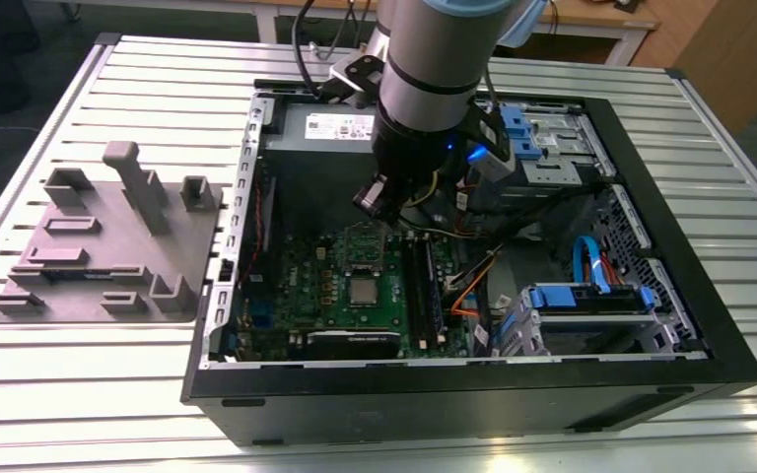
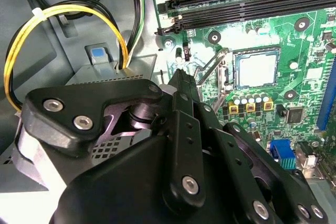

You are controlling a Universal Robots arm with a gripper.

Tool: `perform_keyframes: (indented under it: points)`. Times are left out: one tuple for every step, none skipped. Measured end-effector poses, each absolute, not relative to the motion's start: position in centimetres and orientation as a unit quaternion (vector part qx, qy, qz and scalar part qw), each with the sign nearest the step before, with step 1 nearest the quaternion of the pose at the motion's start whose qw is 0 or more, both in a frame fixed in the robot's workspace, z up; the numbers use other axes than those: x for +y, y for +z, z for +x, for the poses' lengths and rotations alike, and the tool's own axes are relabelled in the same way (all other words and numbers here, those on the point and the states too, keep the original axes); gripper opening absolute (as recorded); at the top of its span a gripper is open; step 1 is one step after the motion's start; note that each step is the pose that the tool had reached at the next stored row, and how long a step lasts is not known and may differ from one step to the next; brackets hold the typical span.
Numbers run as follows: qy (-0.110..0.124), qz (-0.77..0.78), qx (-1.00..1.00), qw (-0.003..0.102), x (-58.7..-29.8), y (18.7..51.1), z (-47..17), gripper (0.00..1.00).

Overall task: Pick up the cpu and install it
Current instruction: 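Close the cpu cover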

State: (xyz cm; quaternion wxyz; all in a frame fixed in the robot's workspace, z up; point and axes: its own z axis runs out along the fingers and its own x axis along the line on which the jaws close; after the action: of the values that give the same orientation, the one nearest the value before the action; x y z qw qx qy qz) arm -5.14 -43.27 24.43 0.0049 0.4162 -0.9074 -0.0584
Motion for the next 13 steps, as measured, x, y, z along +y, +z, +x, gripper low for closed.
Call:
perform_keyframes:
  points:
    - [-0.058,0.416,-0.907,0.005,-43.27,24.43,-5.13,0.1]
    - [-0.058,0.416,-0.907,0.005,-43.27,24.43,-5.14,0.1]
    - [-0.058,0.417,-0.907,0.005,-43.27,24.43,-5.14,0.1]
    - [-0.058,0.417,-0.907,0.005,-43.27,24.43,-5.14,0.1]
    - [-0.058,0.418,-0.907,0.005,-43.27,24.43,-5.14,0.1]
    - [-0.058,0.419,-0.906,0.005,-43.27,24.44,-5.14,0.1]
    - [-0.058,0.419,-0.906,0.005,-43.27,24.48,-5.14,0.1]
    - [-0.058,0.419,-0.906,0.005,-43.27,24.52,-5.14,0.1]
    - [-0.058,0.42,-0.906,0.005,-43.27,24.54,-5.14,0.1]
    - [-0.058,0.42,-0.906,0.005,-43.27,24.56,-5.14,0.1]
    - [-0.058,0.42,-0.906,0.005,-43.27,24.57,-5.14,0.1]
    - [-0.058,0.42,-0.906,0.005,-43.27,24.58,-5.13,0.1]
    - [-0.058,0.42,-0.905,0.005,-43.27,24.59,-5.14,0.1]
